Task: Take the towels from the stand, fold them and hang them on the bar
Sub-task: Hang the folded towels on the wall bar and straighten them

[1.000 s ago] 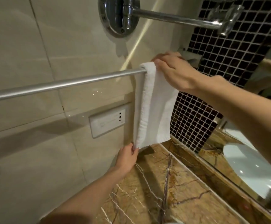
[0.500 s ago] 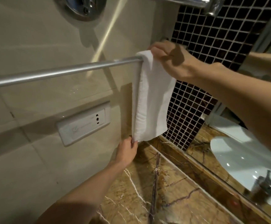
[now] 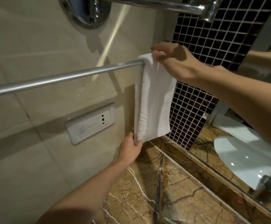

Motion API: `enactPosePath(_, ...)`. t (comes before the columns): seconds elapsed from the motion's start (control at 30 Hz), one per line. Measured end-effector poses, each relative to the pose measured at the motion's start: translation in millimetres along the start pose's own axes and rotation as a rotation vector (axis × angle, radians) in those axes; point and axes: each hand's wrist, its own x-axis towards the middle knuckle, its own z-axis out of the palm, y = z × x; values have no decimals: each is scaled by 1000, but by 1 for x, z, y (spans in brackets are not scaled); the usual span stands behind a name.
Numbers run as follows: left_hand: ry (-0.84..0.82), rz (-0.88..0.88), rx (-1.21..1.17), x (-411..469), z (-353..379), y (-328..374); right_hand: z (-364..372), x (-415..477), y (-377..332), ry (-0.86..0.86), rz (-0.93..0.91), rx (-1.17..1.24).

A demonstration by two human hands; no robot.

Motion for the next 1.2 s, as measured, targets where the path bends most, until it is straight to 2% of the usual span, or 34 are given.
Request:
enactPosePath(0.3, -77, 31, -73, -41, -44, 20, -1, -46, -16, -11, 75, -81)
enactPosePath(0.47, -132, 118, 87, -85, -90, 20, 14, -96, -25, -34, 196, -45)
enactPosePath(0.63, -114, 93, 213, -134, -136, 5, 47, -163, -46, -146, 283, -7)
enactPosePath(0.83, -43, 52, 186, -202, -166, -18, 84, -253, -96, -264, 374, 79)
enactPosePath(1.03, -108, 24, -4, -296, -168, -36, 109, -354, -155, -300, 427, 102)
enactPosePath(1.13, -171, 53, 24, -345, -166, -45, 113, -403, -180, -310, 435, 120)
enactPosePath(1.2, -228, 64, 134, -375, -165, -55, 115, -434, -193, -330, 447, 118)
